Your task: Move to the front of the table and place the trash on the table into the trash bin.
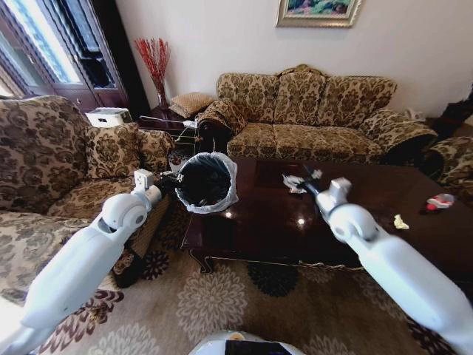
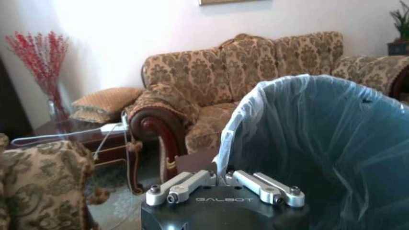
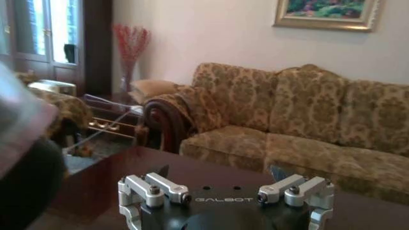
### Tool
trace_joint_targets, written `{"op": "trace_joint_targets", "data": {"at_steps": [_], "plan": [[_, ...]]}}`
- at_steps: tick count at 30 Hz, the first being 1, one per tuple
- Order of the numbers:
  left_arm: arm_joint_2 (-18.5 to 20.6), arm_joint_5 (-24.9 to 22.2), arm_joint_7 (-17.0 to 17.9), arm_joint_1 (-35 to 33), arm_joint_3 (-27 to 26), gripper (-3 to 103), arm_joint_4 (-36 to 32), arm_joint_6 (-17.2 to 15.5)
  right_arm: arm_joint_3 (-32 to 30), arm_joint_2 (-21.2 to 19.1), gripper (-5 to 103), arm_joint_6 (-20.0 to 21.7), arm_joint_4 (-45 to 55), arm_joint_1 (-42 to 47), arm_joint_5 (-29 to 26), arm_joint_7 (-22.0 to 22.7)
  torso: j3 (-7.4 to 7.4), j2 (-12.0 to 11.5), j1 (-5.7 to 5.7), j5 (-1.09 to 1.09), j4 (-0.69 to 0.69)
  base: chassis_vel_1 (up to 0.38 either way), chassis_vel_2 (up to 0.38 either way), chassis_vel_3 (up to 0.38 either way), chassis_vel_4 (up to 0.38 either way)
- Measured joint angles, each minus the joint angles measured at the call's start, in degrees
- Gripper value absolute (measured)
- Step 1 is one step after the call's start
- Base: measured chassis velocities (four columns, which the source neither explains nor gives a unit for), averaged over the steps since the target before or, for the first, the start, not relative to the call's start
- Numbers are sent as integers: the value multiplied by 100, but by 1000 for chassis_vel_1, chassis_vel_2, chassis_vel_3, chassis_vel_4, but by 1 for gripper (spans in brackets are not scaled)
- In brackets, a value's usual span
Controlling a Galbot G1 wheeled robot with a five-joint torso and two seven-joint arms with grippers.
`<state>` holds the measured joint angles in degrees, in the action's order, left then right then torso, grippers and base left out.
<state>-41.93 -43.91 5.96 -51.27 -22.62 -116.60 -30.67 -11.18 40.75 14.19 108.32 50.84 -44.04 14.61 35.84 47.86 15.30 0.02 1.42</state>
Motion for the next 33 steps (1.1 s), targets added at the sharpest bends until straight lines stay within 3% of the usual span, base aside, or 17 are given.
{"op": "trace_joint_targets", "data": {"at_steps": [4,19,25,33], "plan": [[-31,14,96,-66,-17,2,-132,-9,-69,109,100,-26,-17,174,142,385,0,0,0,-2,-3,0,0,0,0],[-33,-9,178,-180,-127,2,-243,-28,-322,177,100,16,47,349,224,957,1,0,1,-2,-6,-44,-49,-54,-42],[-95,-8,261,-250,-166,2,-284,92,-381,245,100,-37,-80,358,147,1172,1,0,1,-2,-15,-96,-83,-80,-96],[-111,14,288,-345,-199,2,-441,109,-335,298,100,-63,-147,341,133,1200,0,0,0,-2,-1,-17,21,28,-16]]}}
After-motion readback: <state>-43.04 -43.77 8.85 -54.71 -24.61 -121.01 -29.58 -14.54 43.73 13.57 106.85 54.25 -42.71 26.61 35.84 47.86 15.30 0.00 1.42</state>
